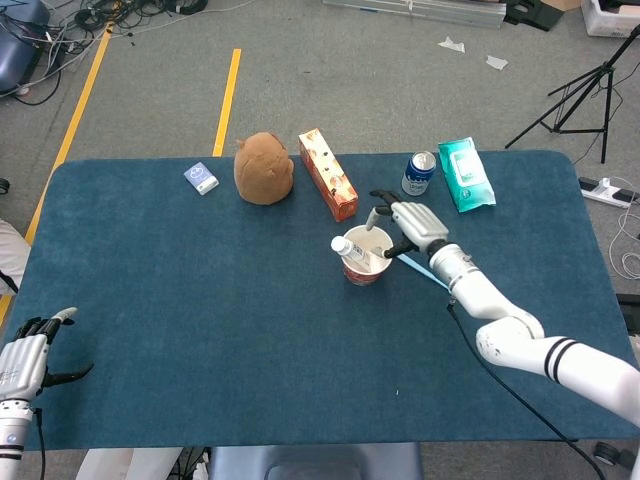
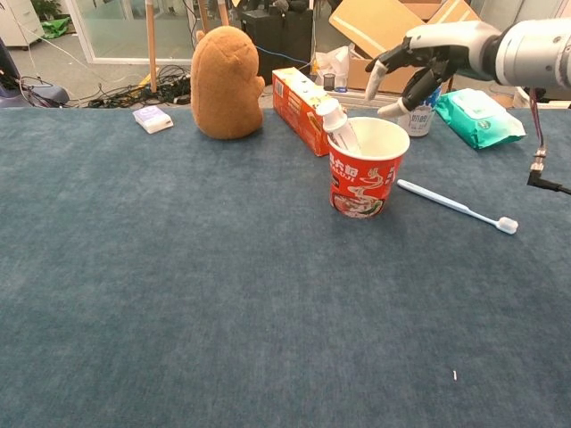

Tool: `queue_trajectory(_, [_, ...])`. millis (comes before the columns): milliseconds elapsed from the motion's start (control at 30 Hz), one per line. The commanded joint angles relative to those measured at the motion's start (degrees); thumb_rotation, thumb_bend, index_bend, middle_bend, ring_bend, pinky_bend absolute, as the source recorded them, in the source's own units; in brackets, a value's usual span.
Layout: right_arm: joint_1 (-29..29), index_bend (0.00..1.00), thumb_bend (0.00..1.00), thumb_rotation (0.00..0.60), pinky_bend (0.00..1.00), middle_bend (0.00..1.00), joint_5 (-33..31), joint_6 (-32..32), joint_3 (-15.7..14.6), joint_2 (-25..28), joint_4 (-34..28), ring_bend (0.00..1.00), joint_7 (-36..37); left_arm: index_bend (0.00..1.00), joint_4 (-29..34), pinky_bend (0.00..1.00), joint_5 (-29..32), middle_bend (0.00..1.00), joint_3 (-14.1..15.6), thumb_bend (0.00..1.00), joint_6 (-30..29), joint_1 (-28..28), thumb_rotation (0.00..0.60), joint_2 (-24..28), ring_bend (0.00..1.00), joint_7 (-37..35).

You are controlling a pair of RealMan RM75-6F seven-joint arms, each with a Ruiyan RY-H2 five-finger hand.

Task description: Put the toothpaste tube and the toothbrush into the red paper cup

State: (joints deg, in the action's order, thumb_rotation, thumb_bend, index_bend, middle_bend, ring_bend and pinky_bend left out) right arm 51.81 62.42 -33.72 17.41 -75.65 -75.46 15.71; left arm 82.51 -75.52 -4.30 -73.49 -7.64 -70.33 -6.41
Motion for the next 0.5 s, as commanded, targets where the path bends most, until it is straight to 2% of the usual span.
queue_trajectory(33, [-2.33, 0.45, 0.15, 0.600, 0.32, 0.09, -0.04, -3.44, 0.51, 3.13, -3.69, 0.00, -0.27, 0.17, 0.21, 0.13, -0.07, 0.29, 0.02, 0.03, -0.11, -0.02, 0.600, 0.03, 0.22, 0.25])
queue_trajectory(233, [-6.93, 0.37, 0.14, 0.600, 0.32, 0.08, -1.21, -11.00, -0.91, 6.49, -9.19, 0.00, -4.76, 0.17, 0.91, 0.13, -0.22, 0.29, 0.07, 0.03, -0.32, -0.08, 0.600, 0.24, 0.22, 0.99])
queue_trajectory(500, [-11.57, 0.21, 0.11, 0.600, 0.31, 0.02, -5.07, -19.87, -4.32, 5.76, -13.31, 0.00, -15.14, 0.17, 1.71, 0.13, -0.49, 0.29, 0.15, 0.03, -0.54, -0.23, 0.600, 0.37, 0.22, 1.88])
